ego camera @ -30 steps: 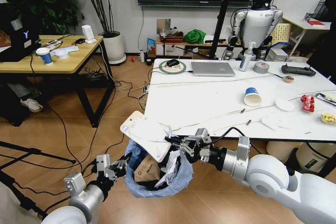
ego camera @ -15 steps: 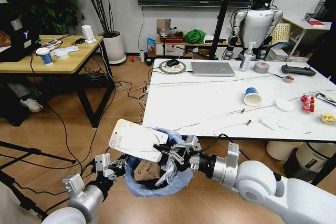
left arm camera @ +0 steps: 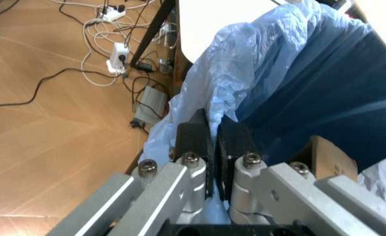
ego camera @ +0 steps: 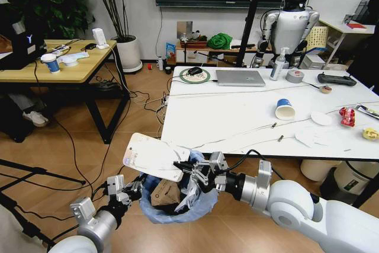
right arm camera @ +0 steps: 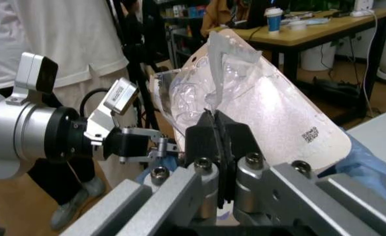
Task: Pick up the trash bin and place the trash from the table into it.
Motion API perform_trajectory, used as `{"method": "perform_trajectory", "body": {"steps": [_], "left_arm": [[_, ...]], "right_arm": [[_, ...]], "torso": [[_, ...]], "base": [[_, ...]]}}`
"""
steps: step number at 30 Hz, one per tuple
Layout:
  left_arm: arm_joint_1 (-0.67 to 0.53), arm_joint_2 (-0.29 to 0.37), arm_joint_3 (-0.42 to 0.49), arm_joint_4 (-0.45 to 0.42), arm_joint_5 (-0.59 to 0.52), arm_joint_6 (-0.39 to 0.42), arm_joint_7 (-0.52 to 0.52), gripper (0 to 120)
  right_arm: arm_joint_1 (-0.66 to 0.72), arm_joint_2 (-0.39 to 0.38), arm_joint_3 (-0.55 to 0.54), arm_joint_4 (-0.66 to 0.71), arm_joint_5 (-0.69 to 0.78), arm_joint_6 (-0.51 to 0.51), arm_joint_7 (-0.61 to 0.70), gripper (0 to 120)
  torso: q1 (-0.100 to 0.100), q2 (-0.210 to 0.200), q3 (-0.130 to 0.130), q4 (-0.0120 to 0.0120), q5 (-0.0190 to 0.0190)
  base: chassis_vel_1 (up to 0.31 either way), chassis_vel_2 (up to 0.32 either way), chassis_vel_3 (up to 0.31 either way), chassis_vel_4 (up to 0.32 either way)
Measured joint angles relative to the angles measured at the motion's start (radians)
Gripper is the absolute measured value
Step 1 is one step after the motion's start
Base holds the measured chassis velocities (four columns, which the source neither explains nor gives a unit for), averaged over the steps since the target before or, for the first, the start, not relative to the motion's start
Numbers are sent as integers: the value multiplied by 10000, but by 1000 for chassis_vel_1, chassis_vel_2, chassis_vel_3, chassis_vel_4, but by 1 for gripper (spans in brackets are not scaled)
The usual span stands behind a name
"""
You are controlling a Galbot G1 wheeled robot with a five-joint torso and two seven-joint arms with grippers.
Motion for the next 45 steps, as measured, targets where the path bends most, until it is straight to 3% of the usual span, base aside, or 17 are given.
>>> {"method": "perform_trajectory", "body": {"steps": [12, 16, 22, 24, 30, 37, 38, 45], "left_arm": [[-16, 1, -51, -117, -238, 11, -156, 0], [80, 27, -104, -256, -376, 37, -246, 0], [224, 236, -296, -354, -537, 57, -401, 0], [233, 253, -305, -356, -540, 61, -417, 0], [257, 248, -310, -330, -538, 68, -456, 0], [277, 294, -347, -319, -509, 72, -471, 0], [324, 337, -384, -319, -502, 73, -474, 0], [541, 476, -507, -319, -373, 72, -481, 0]], "right_arm": [[-156, -47, 64, -20, -124, 74, -105, 0], [-207, -54, 71, -64, -209, 179, -109, 11], [-301, -12, 141, -149, -300, 372, -141, 38], [-298, 0, 151, -149, -298, 382, -144, 41], [-365, 104, 224, -179, -311, 396, -176, 68], [-302, 221, 327, -202, -303, 397, -178, 85], [-239, 329, 468, -263, -281, 397, -186, 93], [-150, 883, 1201, -570, -172, 360, -193, 100]], "torso": [[0, 0, 0, 1, 0], [0, 0, 0, 1, -1], [0, 1, 0, 2, 0], [0, 1, 0, 2, -1], [0, 3, 0, 1, 0], [0, 3, 0, 1, -2], [0, 3, 0, 0, -1], [0, 3, 0, 2, -2]], "base": [[0, 0, 0, 0], [0, 0, 0, 0], [0, 0, 0, 0], [0, 0, 0, 0], [0, 0, 0, 0], [0, 0, 0, 0], [0, 0, 0, 0], [0, 0, 0, 0]]}}
